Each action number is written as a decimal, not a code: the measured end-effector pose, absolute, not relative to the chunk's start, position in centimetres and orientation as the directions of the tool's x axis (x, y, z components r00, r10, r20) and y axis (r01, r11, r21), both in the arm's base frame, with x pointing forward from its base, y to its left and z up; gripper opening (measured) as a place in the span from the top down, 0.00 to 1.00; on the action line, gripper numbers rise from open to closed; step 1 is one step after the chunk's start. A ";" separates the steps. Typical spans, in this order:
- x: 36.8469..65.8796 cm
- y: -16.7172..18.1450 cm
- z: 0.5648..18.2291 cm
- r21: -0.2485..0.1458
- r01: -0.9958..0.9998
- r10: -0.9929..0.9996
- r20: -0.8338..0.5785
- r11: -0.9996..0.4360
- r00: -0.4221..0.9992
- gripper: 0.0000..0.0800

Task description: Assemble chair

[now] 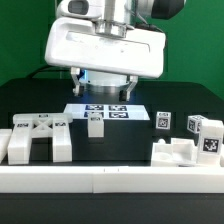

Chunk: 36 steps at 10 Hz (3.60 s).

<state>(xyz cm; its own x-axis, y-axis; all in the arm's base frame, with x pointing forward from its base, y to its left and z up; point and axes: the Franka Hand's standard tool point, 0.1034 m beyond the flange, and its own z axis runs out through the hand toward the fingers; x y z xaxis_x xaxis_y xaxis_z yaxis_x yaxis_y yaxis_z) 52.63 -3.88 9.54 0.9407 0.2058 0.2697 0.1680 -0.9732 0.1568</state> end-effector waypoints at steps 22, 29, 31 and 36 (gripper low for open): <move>49.7 -5.1 6.3 -0.020 0.143 0.117 -0.690 -0.990 0.715 0.19; 49.2 -5.8 5.6 -0.001 0.128 0.093 -0.692 -0.992 0.716 0.19; 48.2 -5.6 4.8 0.012 0.117 0.076 -0.692 -0.993 0.718 0.19; 46.9 -4.6 3.2 0.012 0.125 0.082 -0.692 -0.992 0.717 0.19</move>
Offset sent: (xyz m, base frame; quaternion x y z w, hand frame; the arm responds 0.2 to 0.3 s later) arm 0.0000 0.0000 0.0000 0.0000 0.0000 0.0000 1.0000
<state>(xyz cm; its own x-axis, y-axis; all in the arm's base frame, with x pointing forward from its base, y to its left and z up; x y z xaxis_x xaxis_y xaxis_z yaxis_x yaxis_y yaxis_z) 46.94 -4.64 3.17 0.7171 0.0817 -0.6922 0.1247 -0.9921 0.0121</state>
